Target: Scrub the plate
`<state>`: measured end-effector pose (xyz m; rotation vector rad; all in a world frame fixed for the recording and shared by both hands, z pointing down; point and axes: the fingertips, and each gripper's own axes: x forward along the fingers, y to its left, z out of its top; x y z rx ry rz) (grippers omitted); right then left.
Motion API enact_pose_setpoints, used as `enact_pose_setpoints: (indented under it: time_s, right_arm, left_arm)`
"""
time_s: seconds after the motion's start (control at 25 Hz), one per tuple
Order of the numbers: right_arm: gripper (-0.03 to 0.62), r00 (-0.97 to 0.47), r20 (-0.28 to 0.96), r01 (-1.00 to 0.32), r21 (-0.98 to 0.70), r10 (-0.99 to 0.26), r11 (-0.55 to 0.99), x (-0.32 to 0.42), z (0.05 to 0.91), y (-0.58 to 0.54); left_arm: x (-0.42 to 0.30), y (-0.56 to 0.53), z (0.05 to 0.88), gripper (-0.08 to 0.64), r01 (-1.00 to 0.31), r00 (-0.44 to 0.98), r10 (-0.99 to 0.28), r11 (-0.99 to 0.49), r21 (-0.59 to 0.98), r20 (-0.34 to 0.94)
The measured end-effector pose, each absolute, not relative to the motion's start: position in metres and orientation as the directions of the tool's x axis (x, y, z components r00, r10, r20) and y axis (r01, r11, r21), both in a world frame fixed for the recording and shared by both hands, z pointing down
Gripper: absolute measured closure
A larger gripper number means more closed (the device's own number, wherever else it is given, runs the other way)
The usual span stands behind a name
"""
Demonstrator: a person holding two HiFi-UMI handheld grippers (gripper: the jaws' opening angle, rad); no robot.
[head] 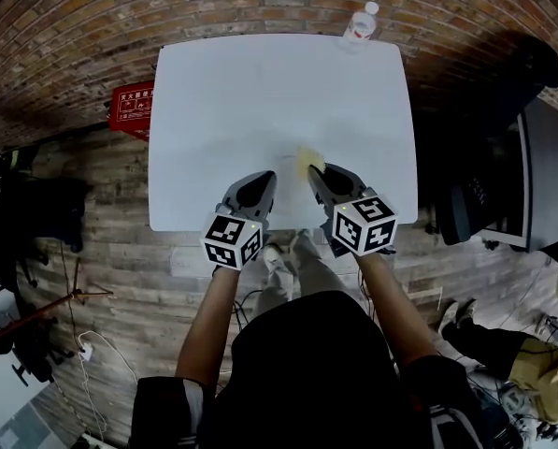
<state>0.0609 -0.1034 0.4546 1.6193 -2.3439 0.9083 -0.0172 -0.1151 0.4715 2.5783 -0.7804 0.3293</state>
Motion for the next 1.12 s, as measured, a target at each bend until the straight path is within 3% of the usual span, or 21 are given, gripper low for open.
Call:
enact_pose_setpoints:
  time_s: [0.36, 0.92, 1.04, 1.12]
  right_arm:
    - [0.546, -0.428, 0.504, -0.882, -0.416, -0.75, 0.224, 0.072, 0.492, -0.093]
    - [0.546, -0.457, 0.554, -0.868, -0.447, -0.695, 0.215, 0.071, 0.527, -0.094]
    - [0.546, -0.464, 0.566, -0.867, -0.45, -0.682, 0.217, 0.071, 0.534, -0.094]
    - [0.546, -0.464, 0.571, -0.866, -0.454, -0.677, 0.211, 0.072, 0.538, -0.094]
  left_arm:
    - [-0.011, -0.113, 0.501, 0.543, -0.583, 0.81, -0.472, -0.715, 0.385, 0.349]
    - [-0.01, -0.106, 0.552, 0.537, -0.543, 0.8, -0.374, -0.783, 0.303, 0.469]
    - [-0.009, -0.107, 0.56, 0.43, -0.526, 0.8, -0.34, -0.794, 0.305, 0.494]
    - [-0.007, -0.105, 0.564, 0.409, -0.505, 0.804, -0.314, -0.808, 0.302, 0.505]
